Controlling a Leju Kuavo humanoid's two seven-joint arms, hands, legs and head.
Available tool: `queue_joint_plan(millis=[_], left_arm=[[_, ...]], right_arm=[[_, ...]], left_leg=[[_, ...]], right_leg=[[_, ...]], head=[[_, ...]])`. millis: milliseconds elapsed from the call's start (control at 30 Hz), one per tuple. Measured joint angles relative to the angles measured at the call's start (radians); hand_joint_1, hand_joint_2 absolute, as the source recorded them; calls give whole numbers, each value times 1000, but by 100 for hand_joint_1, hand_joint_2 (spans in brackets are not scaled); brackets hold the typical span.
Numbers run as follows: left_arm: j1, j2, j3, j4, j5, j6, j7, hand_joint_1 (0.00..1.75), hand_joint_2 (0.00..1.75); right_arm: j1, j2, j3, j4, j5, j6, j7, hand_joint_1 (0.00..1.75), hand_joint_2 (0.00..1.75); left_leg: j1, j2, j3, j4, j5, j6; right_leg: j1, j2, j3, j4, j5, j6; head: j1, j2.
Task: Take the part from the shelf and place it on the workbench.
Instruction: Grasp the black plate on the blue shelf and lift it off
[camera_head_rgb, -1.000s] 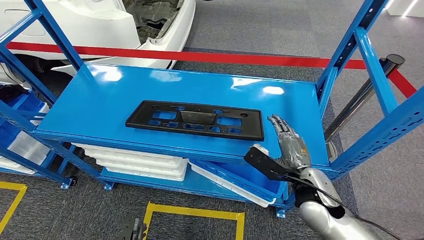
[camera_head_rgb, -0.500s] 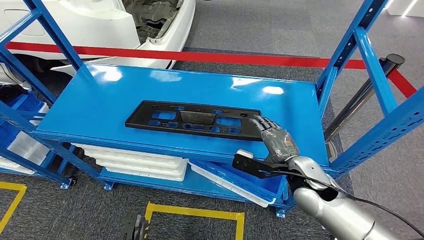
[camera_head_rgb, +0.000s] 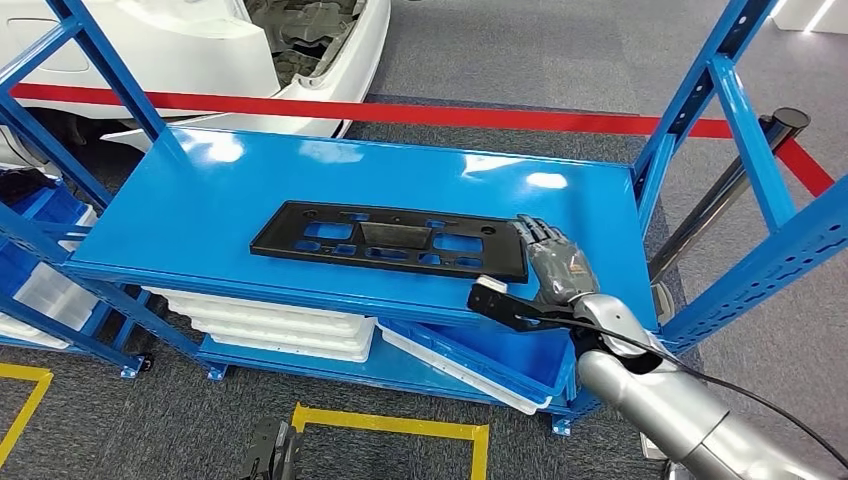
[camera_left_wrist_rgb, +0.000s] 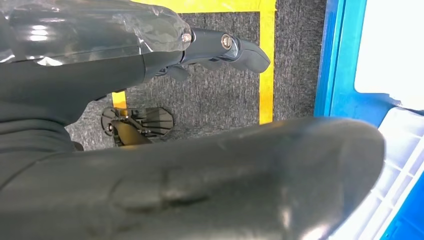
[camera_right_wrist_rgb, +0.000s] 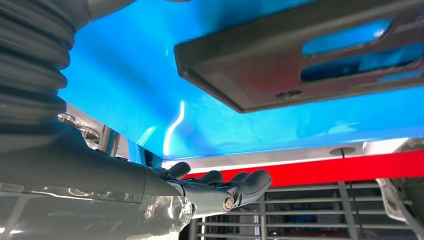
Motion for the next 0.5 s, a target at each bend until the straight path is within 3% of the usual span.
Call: queue_joint_plan(millis=[233, 500], left_arm=[[0, -2, 0, 0, -4, 1, 2, 0, 0], [1, -4, 0, 0, -5, 2, 3, 0, 0]], right_arm=[[-24, 38, 5, 58, -41, -65, -47, 0, 175], [-43, 87, 7, 118, -94, -74, -101, 0, 175]], left_leg=[[0, 0, 0, 0, 0, 0], [0, 0, 0, 0, 0, 0]], right_leg=[[0, 0, 0, 0, 0, 0], [0, 0, 0, 0, 0, 0]], head=[[0, 0], [1, 0]])
